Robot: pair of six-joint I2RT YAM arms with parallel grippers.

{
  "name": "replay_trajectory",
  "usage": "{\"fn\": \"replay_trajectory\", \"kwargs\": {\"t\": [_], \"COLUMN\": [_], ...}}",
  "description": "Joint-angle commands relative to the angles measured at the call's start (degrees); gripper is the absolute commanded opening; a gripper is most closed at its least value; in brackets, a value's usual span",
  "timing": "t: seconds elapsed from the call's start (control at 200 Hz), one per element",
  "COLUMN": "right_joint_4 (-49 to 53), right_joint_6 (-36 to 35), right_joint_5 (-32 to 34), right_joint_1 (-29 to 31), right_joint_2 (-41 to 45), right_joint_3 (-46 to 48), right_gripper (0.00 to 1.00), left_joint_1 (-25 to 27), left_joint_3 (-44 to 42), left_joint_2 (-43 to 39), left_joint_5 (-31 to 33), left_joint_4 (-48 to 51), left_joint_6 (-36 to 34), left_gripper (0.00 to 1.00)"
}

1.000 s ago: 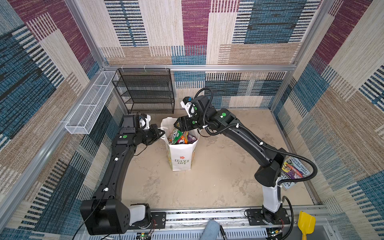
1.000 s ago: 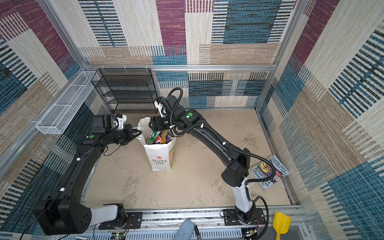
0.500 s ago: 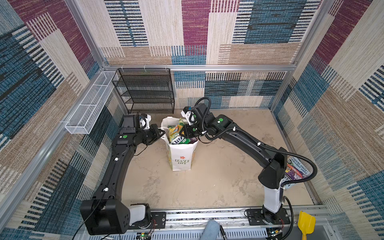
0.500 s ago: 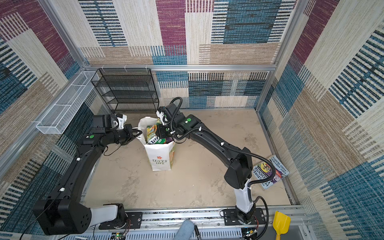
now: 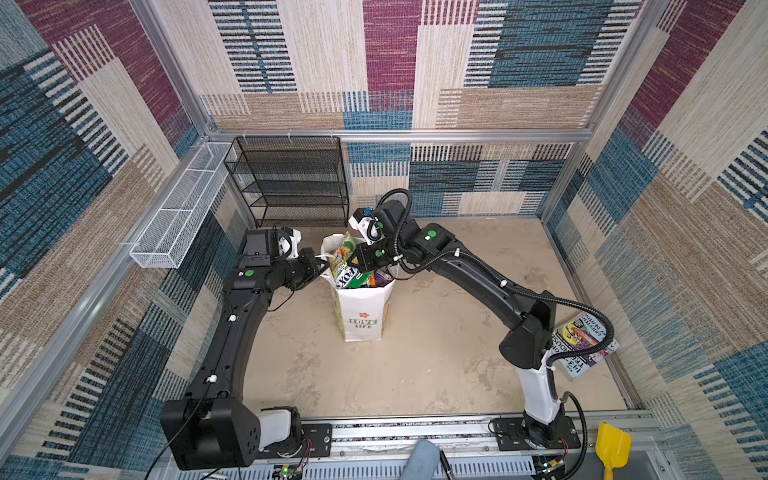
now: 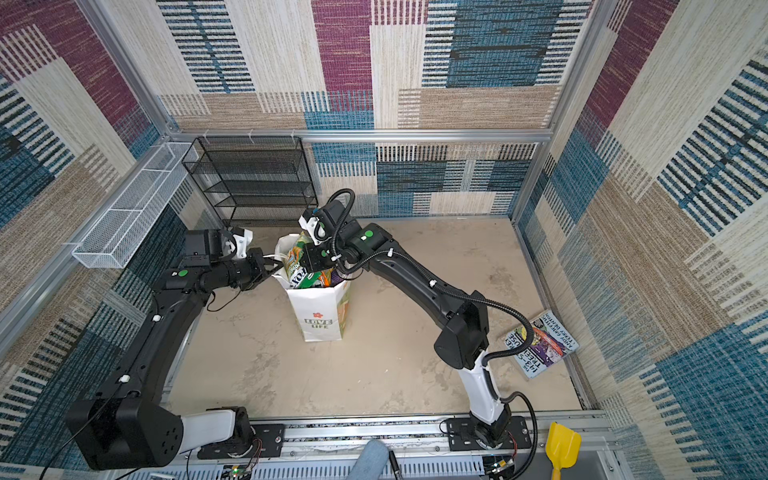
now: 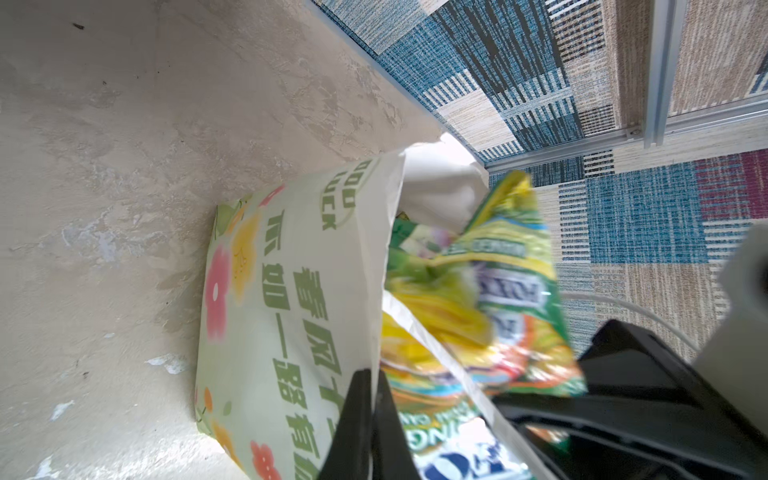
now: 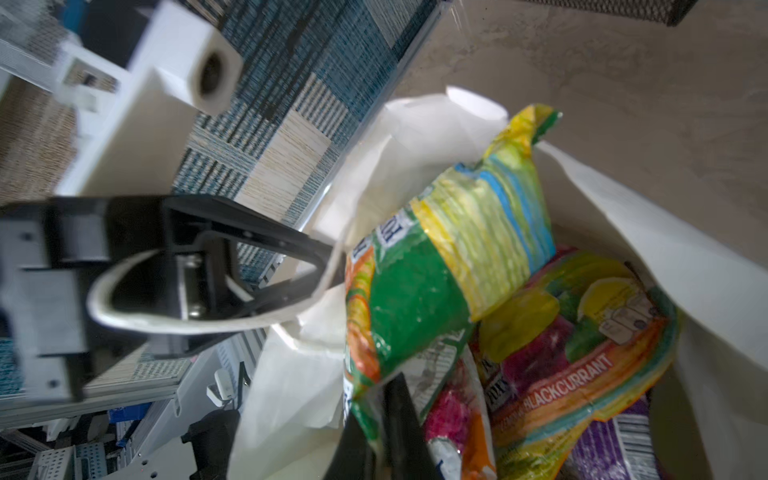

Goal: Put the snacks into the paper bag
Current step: 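Push the Spring Tea bag down into the paper bag and open the right gripper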

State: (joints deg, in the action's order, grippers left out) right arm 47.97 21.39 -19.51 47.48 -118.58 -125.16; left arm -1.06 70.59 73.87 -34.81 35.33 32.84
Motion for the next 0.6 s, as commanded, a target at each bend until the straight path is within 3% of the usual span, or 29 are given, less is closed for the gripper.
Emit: {"fn": "replay_trajectory", "kwargs": {"t": [0.0,0.16,0.406,0.591], "right_joint_4": [1.3,4.0,14.7,13.7], "right_joint_6": [-1.8,-2.9,-5.1,-6.5], "right_joint_5": [4.0,7.3,10.8,13.4], "right_joint_1": [1.0,1.3,1.4,1.3], "right_joint_2": [0.3,-1.8,-13.8,-15.7], "right_joint_3": [1.4,-0.5,-17.9,-13.4], "right_gripper": [0.03,0.04,0.07,0.1], "left_joint_1": [0.0,0.0,0.0,0.1], "left_joint_3": [0.0,0.1,0.0,0.1], "left_joint_2": [0.0,-0.1,-0.1,-0.4], "left_joint_5": [-1.3,-1.3,-1.6,-1.9], "left_joint_4": [-2.9,-3.2,-3.4,-3.5], "left_joint_6": [0.2,0.1,0.1,0.2], "left_gripper": [0.0,0.0,0.0,0.0]}}
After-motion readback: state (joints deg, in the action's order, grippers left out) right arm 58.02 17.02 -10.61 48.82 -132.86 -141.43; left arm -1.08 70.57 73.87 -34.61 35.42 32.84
